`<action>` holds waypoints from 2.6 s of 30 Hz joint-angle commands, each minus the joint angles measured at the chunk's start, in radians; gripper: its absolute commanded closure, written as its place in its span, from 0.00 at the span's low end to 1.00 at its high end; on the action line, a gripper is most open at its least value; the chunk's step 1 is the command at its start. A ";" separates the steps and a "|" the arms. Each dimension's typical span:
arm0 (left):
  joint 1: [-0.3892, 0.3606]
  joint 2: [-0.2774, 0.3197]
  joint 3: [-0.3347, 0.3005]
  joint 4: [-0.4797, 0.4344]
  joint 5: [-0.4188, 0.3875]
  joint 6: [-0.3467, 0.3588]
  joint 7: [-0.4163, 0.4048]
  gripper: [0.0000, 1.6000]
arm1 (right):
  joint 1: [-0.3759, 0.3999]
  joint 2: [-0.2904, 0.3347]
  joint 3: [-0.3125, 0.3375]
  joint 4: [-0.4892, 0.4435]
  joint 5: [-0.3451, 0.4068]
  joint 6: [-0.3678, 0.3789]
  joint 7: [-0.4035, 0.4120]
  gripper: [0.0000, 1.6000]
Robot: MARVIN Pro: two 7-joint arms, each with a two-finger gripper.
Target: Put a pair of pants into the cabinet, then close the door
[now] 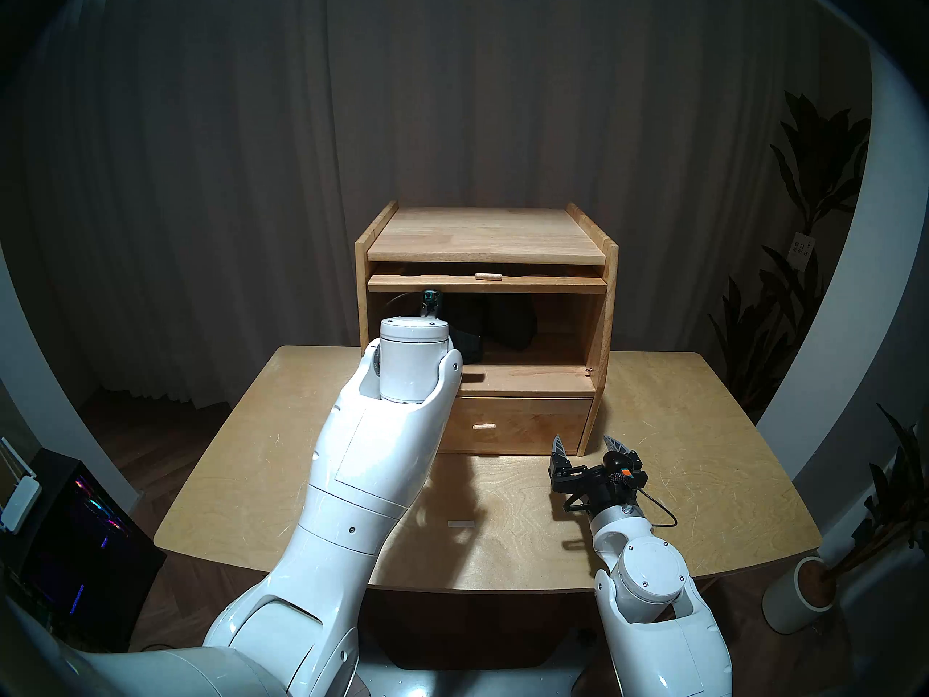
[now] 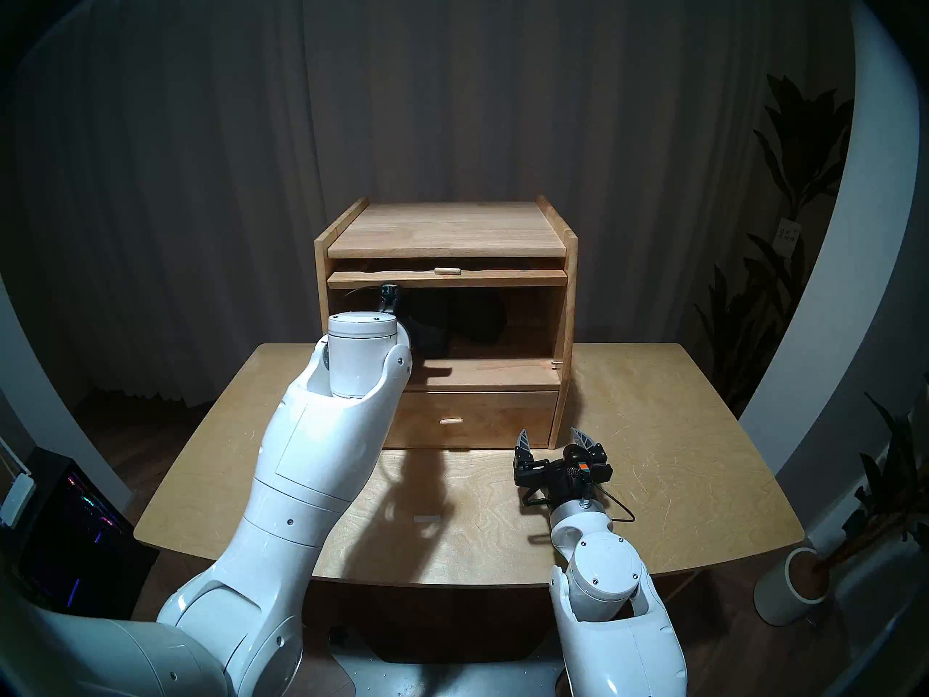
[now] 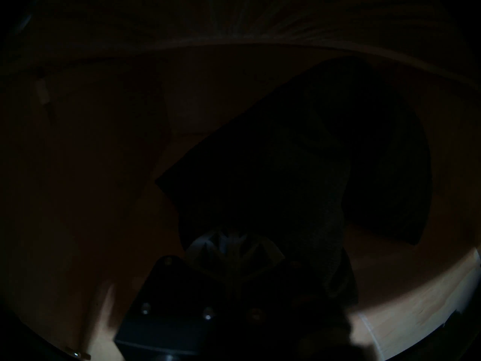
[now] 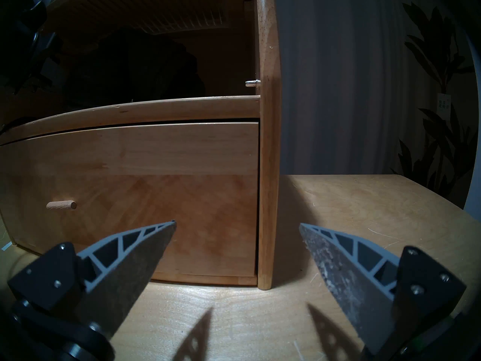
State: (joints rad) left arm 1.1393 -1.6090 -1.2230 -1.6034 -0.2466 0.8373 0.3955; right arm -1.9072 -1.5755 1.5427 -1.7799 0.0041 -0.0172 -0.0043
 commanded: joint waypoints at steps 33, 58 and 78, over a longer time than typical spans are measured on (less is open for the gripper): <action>0.271 0.030 0.063 -0.251 -0.094 -0.068 0.095 1.00 | 0.009 -0.002 -0.001 -0.012 0.000 -0.005 0.000 0.00; 0.461 0.170 -0.179 -0.529 -0.206 0.083 0.075 1.00 | 0.002 -0.004 -0.002 -0.027 -0.001 -0.004 -0.002 0.00; 0.359 0.203 -0.132 -0.479 -0.166 0.025 0.047 1.00 | 0.002 -0.004 -0.002 -0.027 -0.001 -0.004 -0.002 0.00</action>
State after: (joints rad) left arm 1.5389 -1.4146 -1.3636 -2.0743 -0.4319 0.8937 0.4437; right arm -1.9064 -1.5764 1.5431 -1.7804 0.0033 -0.0171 -0.0041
